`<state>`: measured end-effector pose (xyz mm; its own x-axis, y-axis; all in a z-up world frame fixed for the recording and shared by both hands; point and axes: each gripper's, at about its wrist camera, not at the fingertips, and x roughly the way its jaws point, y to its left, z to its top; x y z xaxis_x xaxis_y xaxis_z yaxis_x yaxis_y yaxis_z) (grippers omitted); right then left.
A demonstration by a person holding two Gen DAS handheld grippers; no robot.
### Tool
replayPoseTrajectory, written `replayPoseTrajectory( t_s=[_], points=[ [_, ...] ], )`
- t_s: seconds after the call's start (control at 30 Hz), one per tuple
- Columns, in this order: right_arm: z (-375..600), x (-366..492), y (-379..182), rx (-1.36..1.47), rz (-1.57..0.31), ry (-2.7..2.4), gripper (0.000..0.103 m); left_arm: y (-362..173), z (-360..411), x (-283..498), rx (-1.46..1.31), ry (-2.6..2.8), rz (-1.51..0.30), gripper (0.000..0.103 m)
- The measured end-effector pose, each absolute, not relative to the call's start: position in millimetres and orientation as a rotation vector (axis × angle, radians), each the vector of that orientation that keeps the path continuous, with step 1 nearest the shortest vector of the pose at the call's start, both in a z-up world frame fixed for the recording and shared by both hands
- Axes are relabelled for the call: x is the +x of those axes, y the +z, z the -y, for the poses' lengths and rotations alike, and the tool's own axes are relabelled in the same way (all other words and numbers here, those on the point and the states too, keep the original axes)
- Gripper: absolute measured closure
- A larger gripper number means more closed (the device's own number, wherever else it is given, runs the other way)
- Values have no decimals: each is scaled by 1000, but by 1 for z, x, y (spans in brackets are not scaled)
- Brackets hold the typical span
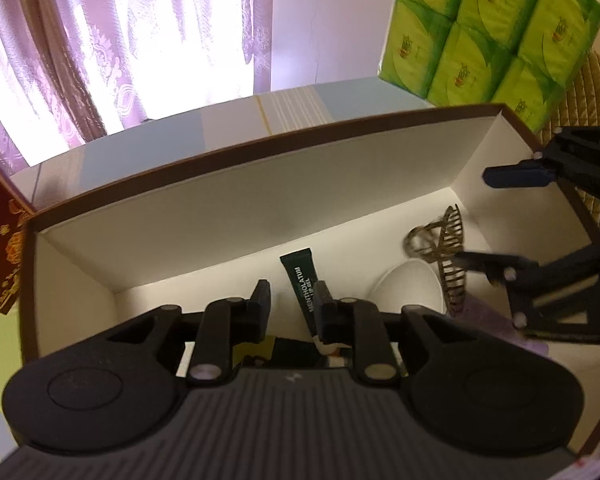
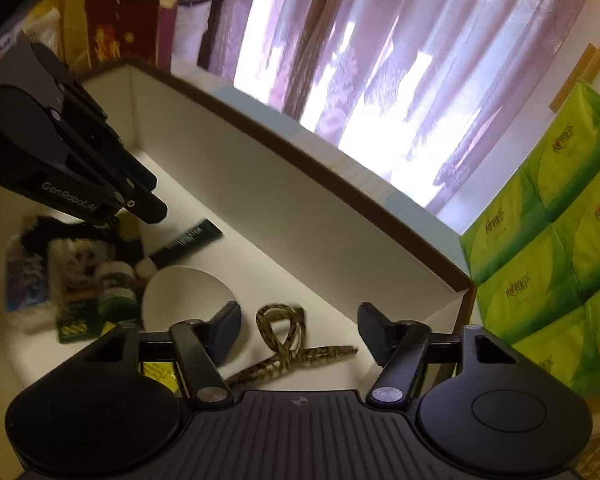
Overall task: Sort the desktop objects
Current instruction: 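Lower both items into the box and open both tools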
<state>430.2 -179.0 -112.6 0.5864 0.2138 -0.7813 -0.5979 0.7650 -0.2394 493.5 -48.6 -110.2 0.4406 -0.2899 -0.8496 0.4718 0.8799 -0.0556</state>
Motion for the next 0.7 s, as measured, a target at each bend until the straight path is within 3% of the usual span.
replayPoseTrajectory(
  t_s=[0.1,0.17,0.27,0.43,0.7],
  points=[
    [182,420,-107,-479,-825,506,34,-105,43,483,194,-473,-1013,75],
    [182,410,-104,-454,-832,519,23,-101,41,474,205,-469,-1007,71],
    [175,395,-98,-432,-833,529,20,-96,41,461,229,-458,-997,64],
    [172,374,-91,-387,-829,527,10,-85,35,442,214,-436,-970,41],
    [174,345,-70,-309,-781,502,5,-57,24,411,185,-424,-913,30]
  ],
)
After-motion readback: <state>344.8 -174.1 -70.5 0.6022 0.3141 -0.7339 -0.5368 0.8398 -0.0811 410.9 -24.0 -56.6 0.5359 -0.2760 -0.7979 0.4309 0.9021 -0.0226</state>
